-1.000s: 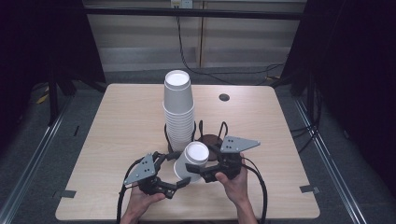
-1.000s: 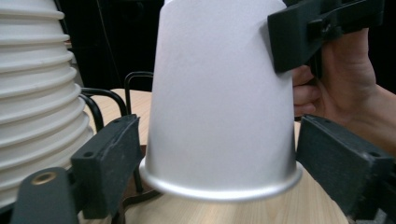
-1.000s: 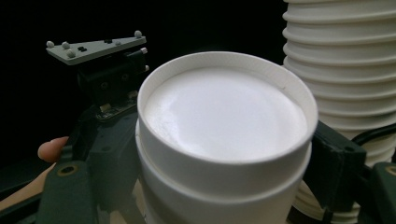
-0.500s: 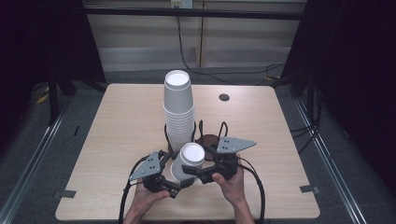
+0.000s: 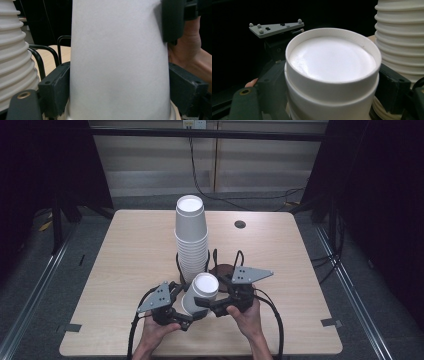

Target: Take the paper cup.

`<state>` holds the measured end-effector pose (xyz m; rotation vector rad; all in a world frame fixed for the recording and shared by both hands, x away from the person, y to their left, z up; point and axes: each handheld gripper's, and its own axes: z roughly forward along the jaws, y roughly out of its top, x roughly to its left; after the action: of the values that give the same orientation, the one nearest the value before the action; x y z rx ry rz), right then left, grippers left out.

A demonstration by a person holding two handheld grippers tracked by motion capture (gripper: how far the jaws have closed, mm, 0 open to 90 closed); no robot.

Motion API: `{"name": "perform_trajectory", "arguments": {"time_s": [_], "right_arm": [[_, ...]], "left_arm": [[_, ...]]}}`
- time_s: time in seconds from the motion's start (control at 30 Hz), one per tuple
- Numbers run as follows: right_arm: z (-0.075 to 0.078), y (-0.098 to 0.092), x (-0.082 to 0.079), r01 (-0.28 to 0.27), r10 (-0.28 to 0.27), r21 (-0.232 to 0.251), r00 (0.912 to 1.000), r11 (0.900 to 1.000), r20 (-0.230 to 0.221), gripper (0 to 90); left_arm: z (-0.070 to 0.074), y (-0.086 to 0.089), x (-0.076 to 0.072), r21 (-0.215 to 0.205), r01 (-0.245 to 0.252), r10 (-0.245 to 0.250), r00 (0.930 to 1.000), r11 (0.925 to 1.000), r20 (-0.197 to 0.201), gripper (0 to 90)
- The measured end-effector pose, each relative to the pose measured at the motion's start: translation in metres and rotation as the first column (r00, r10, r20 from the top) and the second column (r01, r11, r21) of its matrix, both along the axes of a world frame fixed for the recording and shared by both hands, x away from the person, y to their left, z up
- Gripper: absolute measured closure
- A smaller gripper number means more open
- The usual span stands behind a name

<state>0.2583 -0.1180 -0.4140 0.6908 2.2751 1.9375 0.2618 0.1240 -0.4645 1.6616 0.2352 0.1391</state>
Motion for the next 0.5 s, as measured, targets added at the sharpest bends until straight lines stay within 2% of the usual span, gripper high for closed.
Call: {"name": "perform_trajectory", "arguments": {"time_s": [0.13, 0.27, 0.5], "right_arm": [[0.000, 0.000, 0.000, 0.004, -0.004, -0.005, 1.0000, 1.000, -0.006, 13.1], [0.002, -0.003, 0.000, 0.009, -0.009, 0.000, 1.0000, 1.000, 0.001, 13.3], [0.004, -0.011, -0.002, 0.024, -0.023, -0.006, 0.9997, 1.000, 0.007, 13.1]], "left_arm": [[0.001, 0.000, 0.001, 0.011, 0.001, 0.000, 1.0000, 0.9999, -0.005, 15.3], [0.001, 0.000, 0.001, 0.032, 0.013, -0.013, 0.9999, 0.9994, -0.005, 15.3], [0.003, 0.006, 0.004, 0.072, -0.002, 0.002, 1.0000, 0.9974, -0.008, 15.6]]}}
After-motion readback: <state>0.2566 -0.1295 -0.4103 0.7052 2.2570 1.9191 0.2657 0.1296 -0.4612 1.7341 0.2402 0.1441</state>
